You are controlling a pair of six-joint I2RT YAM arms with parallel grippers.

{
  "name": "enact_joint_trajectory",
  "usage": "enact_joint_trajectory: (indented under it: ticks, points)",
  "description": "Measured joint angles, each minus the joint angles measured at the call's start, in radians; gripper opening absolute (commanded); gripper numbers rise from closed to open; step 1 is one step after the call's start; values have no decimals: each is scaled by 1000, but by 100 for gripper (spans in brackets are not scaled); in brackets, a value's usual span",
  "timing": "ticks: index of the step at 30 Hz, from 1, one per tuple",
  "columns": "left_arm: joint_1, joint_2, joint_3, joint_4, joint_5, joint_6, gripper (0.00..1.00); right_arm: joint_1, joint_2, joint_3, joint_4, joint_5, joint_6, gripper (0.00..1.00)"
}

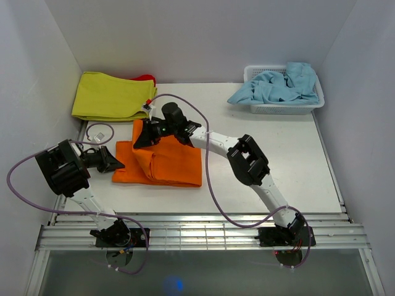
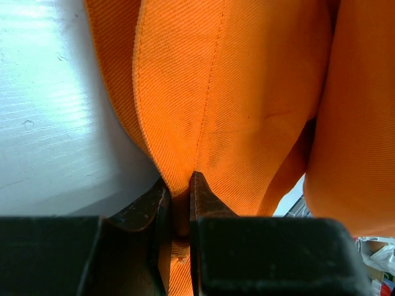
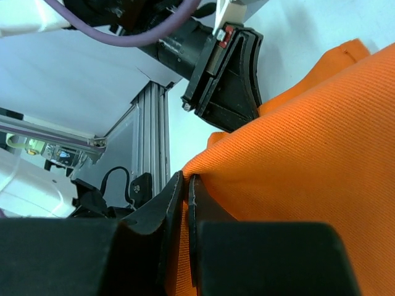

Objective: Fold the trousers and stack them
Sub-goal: Fold the trousers

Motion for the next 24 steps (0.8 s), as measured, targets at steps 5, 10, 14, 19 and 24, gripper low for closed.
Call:
enact_joint_trajectory:
  ticks: [5, 10, 14, 19, 24]
  points:
    - [0, 3, 1, -2, -1, 10, 0, 29, 60, 24, 8, 21, 31, 8]
    - [0, 5, 1, -2, 0, 11, 0, 32, 74, 27, 14, 54, 93, 8]
    - [-3, 9, 1, -2, 8, 12, 0, 33, 74, 58, 20, 108, 148, 8]
    - [-13, 31, 1, -3, 46, 11, 0, 45, 82, 108, 21, 193, 178, 8]
    - [-27, 39, 0, -2, 61, 11, 0, 72, 121, 114, 24, 256, 196, 8]
